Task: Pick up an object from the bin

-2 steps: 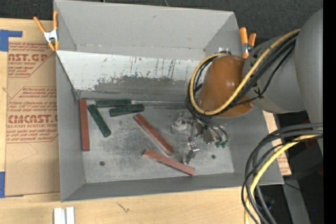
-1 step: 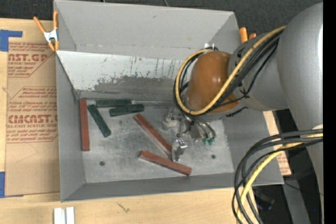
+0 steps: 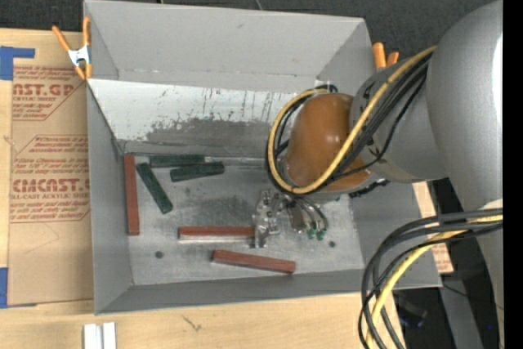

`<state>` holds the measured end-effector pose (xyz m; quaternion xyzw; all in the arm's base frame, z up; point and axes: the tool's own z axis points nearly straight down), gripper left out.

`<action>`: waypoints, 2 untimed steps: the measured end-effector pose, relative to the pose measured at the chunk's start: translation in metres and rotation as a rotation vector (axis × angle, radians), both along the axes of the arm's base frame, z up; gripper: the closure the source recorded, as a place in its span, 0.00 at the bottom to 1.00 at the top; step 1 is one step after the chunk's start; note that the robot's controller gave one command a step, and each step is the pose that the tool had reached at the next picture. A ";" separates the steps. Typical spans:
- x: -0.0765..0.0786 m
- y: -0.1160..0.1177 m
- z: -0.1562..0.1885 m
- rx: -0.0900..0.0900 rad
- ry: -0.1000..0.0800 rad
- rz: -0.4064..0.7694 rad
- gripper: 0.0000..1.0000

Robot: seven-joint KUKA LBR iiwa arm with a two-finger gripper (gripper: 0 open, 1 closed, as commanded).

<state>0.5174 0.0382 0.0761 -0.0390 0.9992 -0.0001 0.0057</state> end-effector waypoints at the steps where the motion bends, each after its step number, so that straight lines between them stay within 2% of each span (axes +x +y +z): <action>1: -0.002 0.001 -0.003 0.001 0.005 0.000 0.00; 2: -0.002 0.001 -0.001 0.000 0.008 0.001 1.00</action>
Offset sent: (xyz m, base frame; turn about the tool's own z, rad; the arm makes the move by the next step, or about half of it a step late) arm 0.0000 0.0000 0.0000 0.0000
